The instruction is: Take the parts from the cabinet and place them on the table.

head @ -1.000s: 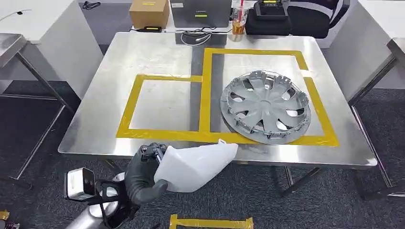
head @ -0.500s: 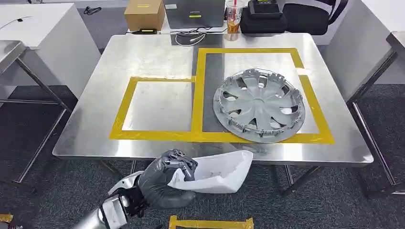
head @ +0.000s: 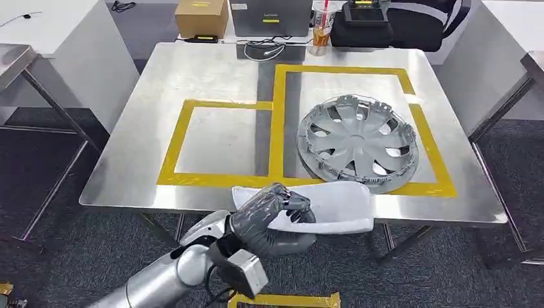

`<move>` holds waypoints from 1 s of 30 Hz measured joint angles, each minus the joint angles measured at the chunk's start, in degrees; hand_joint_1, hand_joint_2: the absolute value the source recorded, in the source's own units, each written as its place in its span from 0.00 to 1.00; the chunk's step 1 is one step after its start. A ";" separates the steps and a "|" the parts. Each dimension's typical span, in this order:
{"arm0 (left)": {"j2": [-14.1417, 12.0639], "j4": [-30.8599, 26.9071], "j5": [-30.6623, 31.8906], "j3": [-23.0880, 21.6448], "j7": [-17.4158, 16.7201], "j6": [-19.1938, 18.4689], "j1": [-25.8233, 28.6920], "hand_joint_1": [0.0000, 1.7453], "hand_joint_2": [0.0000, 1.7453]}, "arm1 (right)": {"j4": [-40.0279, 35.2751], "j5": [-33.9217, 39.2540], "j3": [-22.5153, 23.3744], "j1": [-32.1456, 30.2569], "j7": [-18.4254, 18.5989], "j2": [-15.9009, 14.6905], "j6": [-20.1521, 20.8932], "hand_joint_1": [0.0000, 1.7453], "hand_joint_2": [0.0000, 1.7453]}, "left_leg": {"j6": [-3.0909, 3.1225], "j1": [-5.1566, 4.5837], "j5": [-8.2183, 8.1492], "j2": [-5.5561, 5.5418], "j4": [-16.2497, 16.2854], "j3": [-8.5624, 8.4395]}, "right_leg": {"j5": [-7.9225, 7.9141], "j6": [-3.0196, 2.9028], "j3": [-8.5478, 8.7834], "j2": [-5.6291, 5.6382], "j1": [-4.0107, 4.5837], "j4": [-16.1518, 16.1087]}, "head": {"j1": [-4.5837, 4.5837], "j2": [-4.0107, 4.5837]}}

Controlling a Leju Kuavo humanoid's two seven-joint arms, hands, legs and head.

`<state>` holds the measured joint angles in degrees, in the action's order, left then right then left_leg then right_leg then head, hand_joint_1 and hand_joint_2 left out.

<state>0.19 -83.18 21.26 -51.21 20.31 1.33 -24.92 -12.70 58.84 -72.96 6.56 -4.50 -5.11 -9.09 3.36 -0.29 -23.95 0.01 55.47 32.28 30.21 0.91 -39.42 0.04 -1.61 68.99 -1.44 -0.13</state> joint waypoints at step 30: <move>11.58 34.96 21.42 -0.51 -12.51 17.76 -14.98 1.00 1.00 | 0.20 -5.47 -1.35 2.88 3.17 2.73 0.61 0.00 0.00 | 0.53 -0.43 1.01 0.23 -0.13 1.09 | -1.63 -0.05 0.55 0.02 0.09 -2.76 | 0.33 0.00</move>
<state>11.78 -48.22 42.68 -51.72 7.80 19.09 -39.90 -12.50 53.38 -74.31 9.44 -1.33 -2.38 -8.48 3.89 -0.71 -22.94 0.24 55.34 33.38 28.59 0.87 -38.87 0.06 -1.52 66.23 -1.11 -0.13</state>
